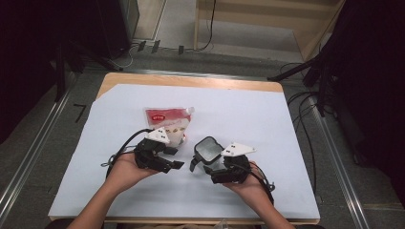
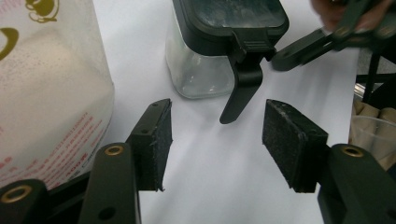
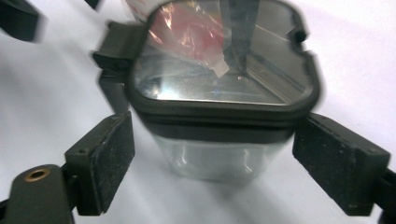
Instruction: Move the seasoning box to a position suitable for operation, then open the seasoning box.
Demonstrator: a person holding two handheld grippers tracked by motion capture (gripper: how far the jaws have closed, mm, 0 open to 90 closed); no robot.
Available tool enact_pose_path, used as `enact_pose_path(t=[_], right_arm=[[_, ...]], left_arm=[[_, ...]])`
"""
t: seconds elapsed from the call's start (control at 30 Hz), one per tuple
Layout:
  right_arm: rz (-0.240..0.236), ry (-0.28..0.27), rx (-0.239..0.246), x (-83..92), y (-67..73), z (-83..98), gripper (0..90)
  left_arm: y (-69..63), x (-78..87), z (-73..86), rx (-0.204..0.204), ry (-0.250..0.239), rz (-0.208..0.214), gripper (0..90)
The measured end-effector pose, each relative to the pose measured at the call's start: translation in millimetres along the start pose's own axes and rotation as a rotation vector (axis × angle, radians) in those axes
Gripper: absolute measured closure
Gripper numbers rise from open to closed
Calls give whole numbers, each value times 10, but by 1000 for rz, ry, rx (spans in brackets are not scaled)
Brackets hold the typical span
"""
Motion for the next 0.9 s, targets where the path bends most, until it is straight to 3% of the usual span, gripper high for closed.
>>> enact_pose_path(t=[0.17, 0.2, 0.27, 0.3, 0.33, 0.37, 0.4, 0.5, 0.57, 0.77, 0.9], right_arm=[[-9, -7, -11, 166, -38, -34, 160], [-20, 0, -15, 242, -76, -33, 292], [-34, 12, -18, 268, -86, -20, 332], [-43, 28, -32, 307, -120, -1, 371], [-43, 35, -35, 329, -144, 8, 434], [-49, 39, -69, 385, -191, -2, 557], [-49, 39, -69, 385, -191, -2, 557], [-93, 31, -134, 440, -203, -55, 806], [-87, 33, -114, 448, -204, -58, 900], [-91, 47, -92, 416, -195, -40, 900], [-97, 51, -109, 401, -186, -45, 900]], left_arm=[[-11, -11, -16, -3, 4, -8, 509], [-17, -13, -19, -2, 3, -3, 593], [-29, -25, -14, -16, 7, -1, 635], [-37, -32, -10, -27, 7, 8, 744], [-43, -50, -3, -36, 9, 22, 782], [-48, -67, -5, -35, 6, 34, 883], [-51, -80, -4, -32, 11, 36, 883], [-63, -157, -46, -19, -6, 65, 900], [-61, -204, -72, -4, -8, 66, 900], [-40, -323, -71, 32, -8, 59, 900], [-36, -384, -46, 45, 5, 73, 900]])
Point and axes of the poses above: each handheld gripper's, and its own axes: x roughly backward along the jaws, z roughly out of its underside, y roughly to its left, the point moved 10 cm from there along -x, roughly forward along the jaws, and after that the axes turned 12 degrees about -x, right-handed, at the moved point
